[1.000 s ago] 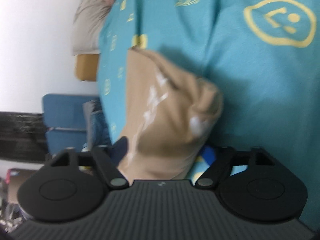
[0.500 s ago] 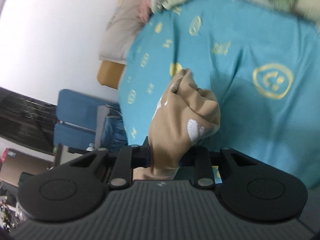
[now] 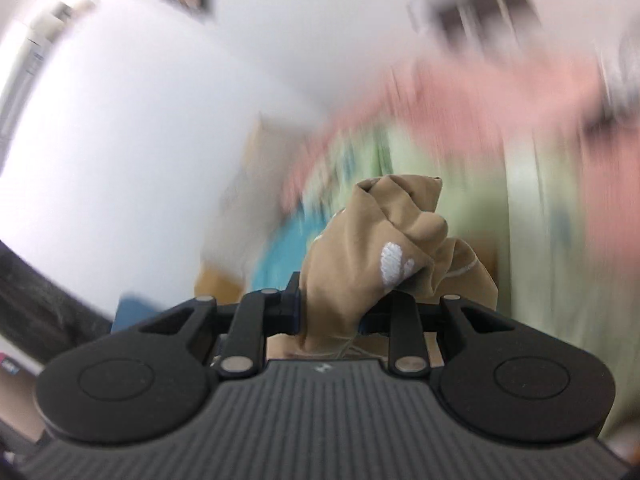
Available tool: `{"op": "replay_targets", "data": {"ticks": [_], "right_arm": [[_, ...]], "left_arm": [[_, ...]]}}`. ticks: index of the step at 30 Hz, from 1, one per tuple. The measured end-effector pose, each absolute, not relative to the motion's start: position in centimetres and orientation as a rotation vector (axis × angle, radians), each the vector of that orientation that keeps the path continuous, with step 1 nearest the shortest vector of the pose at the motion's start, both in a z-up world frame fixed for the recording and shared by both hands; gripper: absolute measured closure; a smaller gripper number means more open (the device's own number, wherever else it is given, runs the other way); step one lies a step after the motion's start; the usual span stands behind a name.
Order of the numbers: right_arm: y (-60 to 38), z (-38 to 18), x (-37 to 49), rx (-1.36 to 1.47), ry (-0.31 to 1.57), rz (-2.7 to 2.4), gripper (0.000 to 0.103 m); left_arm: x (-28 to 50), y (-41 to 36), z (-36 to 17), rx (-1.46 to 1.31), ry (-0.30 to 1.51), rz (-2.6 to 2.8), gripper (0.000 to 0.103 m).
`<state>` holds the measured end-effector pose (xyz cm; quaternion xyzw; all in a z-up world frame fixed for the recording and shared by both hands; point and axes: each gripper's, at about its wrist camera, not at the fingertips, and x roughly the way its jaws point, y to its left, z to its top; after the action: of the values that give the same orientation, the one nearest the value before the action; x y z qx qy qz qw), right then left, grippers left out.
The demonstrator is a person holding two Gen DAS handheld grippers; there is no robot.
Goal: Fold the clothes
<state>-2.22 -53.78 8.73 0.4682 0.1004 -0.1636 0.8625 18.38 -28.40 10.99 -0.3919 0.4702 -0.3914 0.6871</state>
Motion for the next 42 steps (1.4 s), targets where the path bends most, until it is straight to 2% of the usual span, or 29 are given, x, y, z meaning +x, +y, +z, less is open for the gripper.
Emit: {"op": "replay_targets", "data": {"ticks": [4,6,11,14,16,20,22,24,26,27,28,29,31,32,39,42], "right_arm": [[-59.6,12.6,-3.4,0.835,0.074,-0.421,0.075],[-61.4,12.3,-4.1,0.787,0.075,-0.471,0.075],[-63.2,4.3,-6.5,0.826,0.246,-0.600,0.075],[-63.0,-2.0,-7.8,0.924,0.390,-0.638,0.075],[-62.5,-4.4,-8.8,0.956,0.402,-0.630,0.073],[-61.4,-3.1,-9.6,0.915,0.418,-0.650,0.071],[-61.0,-1.7,-9.7,0.910,0.433,-0.669,0.071],[-60.2,-0.2,-10.4,0.891,0.438,-0.689,0.071],[-59.6,1.4,-11.1,0.855,0.439,-0.703,0.071],[-59.3,2.1,-11.5,0.835,0.439,-0.704,0.069],[-58.8,2.8,-12.1,0.814,0.439,-0.696,0.061],[-58.2,3.4,-12.7,0.793,0.435,-0.685,0.054],[-56.6,5.1,-14.1,0.745,0.401,-0.665,0.007],[-55.7,6.0,-14.9,0.720,0.383,-0.657,0.003],[-49.0,10.3,-18.9,0.518,0.324,-0.623,0.002],[-46.2,10.9,-20.3,0.457,0.303,-0.619,0.002]], "left_arm": [[19.5,-38.6,14.0,-0.812,0.920,-1.055,0.071],[18.8,-41.8,12.9,-0.747,0.882,-1.091,0.070],[15.8,-45.7,5.3,-0.490,0.945,-1.121,0.070],[14.2,-45.2,0.1,-0.336,1.032,-1.100,0.069],[13.5,-44.3,-2.0,-0.273,1.037,-1.090,0.060],[13.0,-44.5,0.1,-0.175,1.006,-1.085,0.054],[12.6,-44.7,2.1,-0.104,0.978,-1.072,0.036],[11.5,-44.4,4.1,-0.045,0.936,-1.065,0.023],[9.9,-43.6,6.3,0.007,0.885,-1.056,0.016],[8.7,-42.8,7.4,0.029,0.855,-1.052,0.010],[7.5,-42.1,8.5,0.051,0.825,-1.048,0.003],[6.6,-41.3,9.5,0.061,0.792,-1.044,0.001],[4.6,-39.7,11.4,0.079,0.725,-1.038,0.000],[3.6,-38.8,12.3,0.080,0.689,-1.036,0.000],[-3.0,-32.7,17.0,0.105,0.495,-0.985,0.000],[-5.2,-29.7,17.7,0.082,0.467,-0.978,0.000]]}}
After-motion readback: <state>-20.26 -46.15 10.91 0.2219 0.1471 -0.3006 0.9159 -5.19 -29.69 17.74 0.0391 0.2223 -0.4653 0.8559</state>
